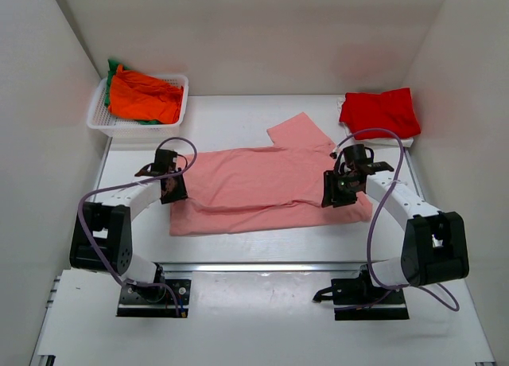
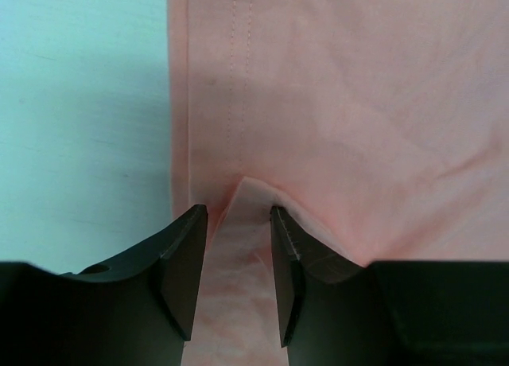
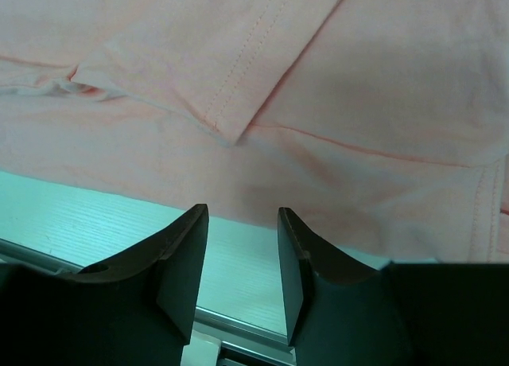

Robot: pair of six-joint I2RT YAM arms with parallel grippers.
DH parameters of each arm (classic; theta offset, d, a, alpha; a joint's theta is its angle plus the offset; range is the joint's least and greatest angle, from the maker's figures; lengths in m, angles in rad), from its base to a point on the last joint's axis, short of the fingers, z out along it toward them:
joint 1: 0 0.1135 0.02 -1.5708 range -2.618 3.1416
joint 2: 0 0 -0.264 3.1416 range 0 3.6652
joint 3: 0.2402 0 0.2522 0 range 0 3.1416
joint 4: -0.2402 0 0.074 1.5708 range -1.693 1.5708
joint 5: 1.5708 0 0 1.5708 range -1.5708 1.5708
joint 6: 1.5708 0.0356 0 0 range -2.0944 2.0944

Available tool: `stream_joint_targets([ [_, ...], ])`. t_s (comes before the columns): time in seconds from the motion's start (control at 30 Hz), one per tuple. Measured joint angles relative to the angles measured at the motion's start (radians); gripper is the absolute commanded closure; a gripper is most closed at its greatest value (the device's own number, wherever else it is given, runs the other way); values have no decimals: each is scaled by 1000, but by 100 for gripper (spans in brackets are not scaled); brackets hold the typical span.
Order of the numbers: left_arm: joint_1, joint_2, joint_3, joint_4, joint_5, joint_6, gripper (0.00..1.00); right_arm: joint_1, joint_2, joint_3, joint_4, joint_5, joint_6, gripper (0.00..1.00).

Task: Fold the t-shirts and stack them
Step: Fold the flattened tshirt in 1/3 of the way

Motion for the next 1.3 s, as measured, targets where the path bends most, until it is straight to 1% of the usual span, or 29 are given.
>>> stream_joint_targets([
  [0.07,0,9,0,11,5,-4,62,-1,0,-3,1,-2,0,62],
  [0.17,-1,15,0,26,10,-14,88,-1,0,-4,2,-3,0,62],
  [0.23,-1,15,0,32,14,-10,100,-2,0,-4,2,-3,0,63],
  [0.4,-4,8,0,26,27,-9,100,-2,0,-5,2,-3,1,63],
  [0.5,-6,-38,0,-15,30,-9,100,-3,-3,-11,2,3,5,62],
  [0.53,-6,-68,0,-34,31,-10,100,-5,-3,-15,2,7,8,62],
  [0.6,-8,-143,0,-64,33,-11,100,-14,-5,-28,8,14,18,57],
  [0.77,-8,-378,-49,-118,36,-22,100,-31,-10,-72,52,13,55,56],
  [0.9,-11,-503,-111,-155,41,-45,100,-42,-10,-100,116,-23,105,57],
  [1.1,-25,-521,-156,-179,58,-70,100,-31,0,-111,222,-80,185,58],
  [1.3,-26,-569,-165,-202,58,-88,100,1,90,-106,269,-86,231,59],
])
